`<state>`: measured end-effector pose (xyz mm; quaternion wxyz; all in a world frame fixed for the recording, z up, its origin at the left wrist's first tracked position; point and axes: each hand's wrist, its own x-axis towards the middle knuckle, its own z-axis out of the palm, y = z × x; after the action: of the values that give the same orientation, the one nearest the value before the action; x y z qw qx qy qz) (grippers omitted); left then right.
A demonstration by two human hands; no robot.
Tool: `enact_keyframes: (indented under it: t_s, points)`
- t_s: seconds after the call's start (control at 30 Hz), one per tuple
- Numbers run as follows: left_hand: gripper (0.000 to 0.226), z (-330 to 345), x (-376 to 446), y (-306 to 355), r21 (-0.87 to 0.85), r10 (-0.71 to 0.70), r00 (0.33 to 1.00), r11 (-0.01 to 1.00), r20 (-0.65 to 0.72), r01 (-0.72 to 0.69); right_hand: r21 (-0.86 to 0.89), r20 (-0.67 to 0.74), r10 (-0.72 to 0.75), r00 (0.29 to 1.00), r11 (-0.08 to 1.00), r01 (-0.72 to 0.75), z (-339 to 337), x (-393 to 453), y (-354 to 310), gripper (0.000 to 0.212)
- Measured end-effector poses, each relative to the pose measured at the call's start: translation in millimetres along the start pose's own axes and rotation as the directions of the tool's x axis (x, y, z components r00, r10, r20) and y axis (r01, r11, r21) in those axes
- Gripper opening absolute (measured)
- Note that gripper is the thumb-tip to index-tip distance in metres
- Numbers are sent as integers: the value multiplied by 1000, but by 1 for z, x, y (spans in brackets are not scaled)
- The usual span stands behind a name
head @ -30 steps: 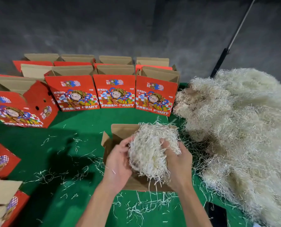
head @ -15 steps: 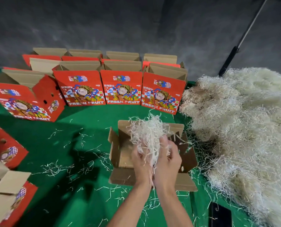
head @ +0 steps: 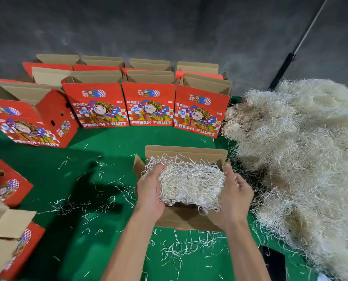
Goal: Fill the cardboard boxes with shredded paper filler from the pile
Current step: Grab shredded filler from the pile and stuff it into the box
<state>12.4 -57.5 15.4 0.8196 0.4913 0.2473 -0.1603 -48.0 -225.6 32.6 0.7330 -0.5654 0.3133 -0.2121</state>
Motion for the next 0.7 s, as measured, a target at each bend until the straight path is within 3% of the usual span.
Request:
enact_keyframes:
  t_s: [0.07,0.23,0.4,0.53,0.67,0.7]
  points:
    - [23,1,-1,1,-52,24,1000,998,2,-24,32,-38,12,999,999,-11,-1,4,-1,17]
    - [30,-1,6,-2,-121,109,990,986,-85,-119,112,-83,35,996,993,-25,-3,9,0,11]
    - [66,-8,16,0,-144,221,932,952,-287,-270,158,-155,55,986,987,-30,-9,15,2,29]
    - [24,-15,20,-1,-68,303,889,936,-343,-345,171,-153,47,987,985,-21,-9,11,1,23]
    - [23,-13,12,3,-24,432,792,872,-432,-489,195,-199,28,980,981,11,-8,13,-3,41]
    - [35,-7,7,1,-21,466,790,856,-398,-516,190,-202,-6,979,981,46,-3,11,-1,43]
